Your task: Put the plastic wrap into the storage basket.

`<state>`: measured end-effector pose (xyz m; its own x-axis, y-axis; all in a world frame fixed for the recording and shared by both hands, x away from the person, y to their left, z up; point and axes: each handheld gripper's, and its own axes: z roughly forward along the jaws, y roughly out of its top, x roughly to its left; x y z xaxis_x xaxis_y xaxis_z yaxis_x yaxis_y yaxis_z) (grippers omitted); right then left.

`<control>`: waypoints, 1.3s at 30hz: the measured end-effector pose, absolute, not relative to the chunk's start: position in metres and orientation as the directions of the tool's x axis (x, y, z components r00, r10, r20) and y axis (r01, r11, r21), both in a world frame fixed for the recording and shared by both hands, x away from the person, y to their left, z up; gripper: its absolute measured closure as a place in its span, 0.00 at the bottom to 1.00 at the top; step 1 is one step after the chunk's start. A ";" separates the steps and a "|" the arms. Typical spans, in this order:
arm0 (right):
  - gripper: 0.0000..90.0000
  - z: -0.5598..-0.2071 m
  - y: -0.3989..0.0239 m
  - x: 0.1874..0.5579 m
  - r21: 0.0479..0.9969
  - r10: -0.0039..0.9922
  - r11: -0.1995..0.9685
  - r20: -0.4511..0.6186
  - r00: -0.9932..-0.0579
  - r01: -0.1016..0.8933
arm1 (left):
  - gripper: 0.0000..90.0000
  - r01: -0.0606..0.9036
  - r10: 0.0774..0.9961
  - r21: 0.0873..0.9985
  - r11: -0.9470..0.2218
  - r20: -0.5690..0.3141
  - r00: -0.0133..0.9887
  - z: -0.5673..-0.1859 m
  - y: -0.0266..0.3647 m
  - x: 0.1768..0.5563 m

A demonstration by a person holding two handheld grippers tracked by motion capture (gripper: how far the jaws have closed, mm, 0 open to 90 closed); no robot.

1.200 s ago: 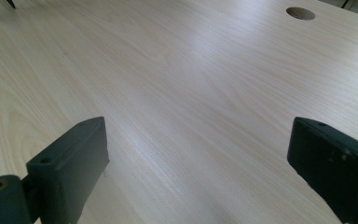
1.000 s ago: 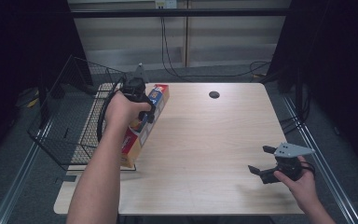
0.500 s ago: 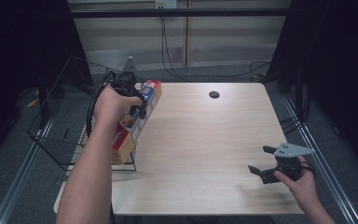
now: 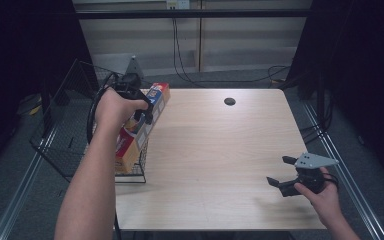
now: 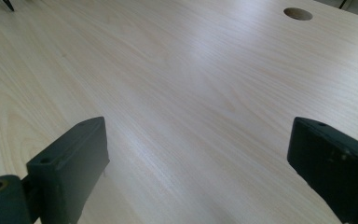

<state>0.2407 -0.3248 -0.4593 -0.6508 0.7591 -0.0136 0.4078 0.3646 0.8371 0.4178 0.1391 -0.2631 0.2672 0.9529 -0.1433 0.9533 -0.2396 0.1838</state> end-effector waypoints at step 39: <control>0.05 -0.457 -0.325 0.239 0.845 0.768 0.361 -0.030 -0.640 0.394 | 0.49 0.974 0.979 0.184 -0.135 -0.129 0.160 -0.244 0.189 0.412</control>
